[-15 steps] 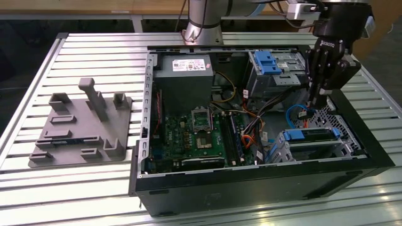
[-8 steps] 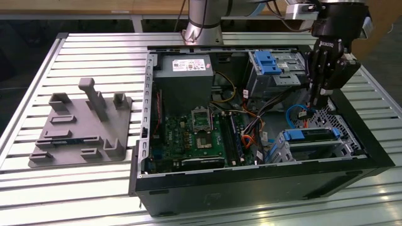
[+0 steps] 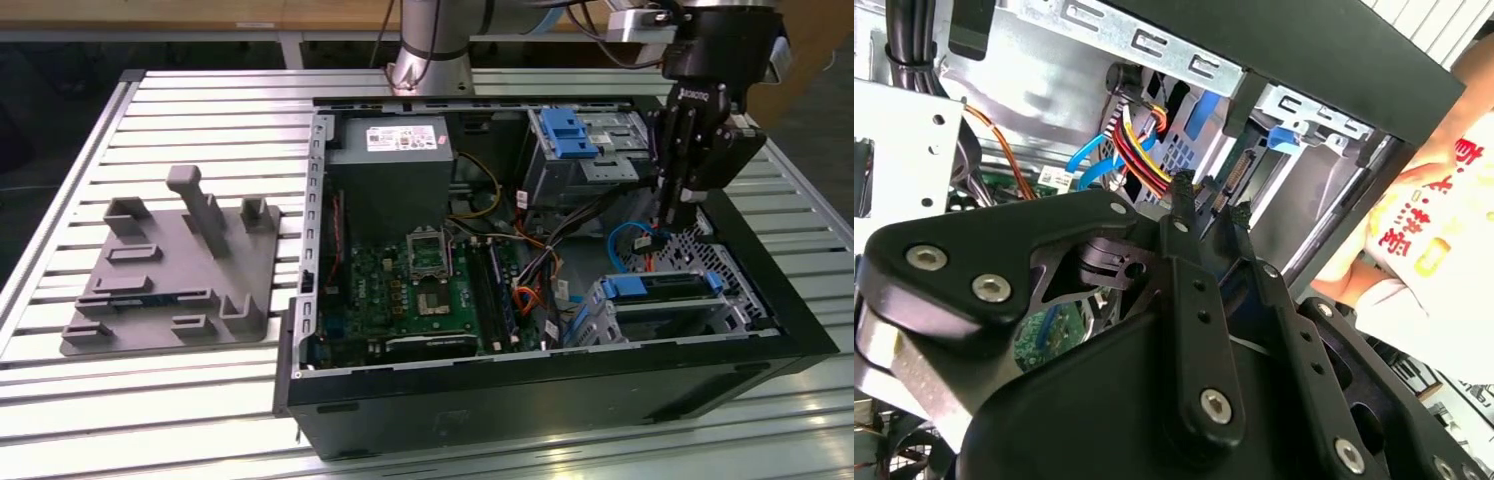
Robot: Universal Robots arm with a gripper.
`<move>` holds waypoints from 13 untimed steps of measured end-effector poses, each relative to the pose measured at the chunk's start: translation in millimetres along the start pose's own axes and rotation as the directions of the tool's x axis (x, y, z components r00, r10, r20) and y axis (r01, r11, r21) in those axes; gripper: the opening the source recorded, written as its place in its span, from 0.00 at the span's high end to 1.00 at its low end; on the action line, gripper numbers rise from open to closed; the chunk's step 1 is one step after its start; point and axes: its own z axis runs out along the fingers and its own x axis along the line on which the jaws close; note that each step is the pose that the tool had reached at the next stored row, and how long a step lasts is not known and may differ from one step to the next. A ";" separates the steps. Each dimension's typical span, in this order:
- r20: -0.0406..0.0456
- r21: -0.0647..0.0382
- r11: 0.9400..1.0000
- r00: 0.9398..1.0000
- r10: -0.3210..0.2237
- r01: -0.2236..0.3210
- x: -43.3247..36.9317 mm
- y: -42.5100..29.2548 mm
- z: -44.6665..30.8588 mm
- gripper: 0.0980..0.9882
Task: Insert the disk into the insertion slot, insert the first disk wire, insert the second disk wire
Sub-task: 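Insert the first disk wire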
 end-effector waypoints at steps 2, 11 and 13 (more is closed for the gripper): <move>0.000 0.000 1.000 1.000 0.000 0.000 0.0 0.0 0.1 0.78; -0.001 -0.007 1.000 1.000 -0.004 0.004 -0.9 -2.8 0.8 0.78; -0.001 -0.007 1.000 1.000 -0.004 0.004 -1.4 -2.7 1.0 0.78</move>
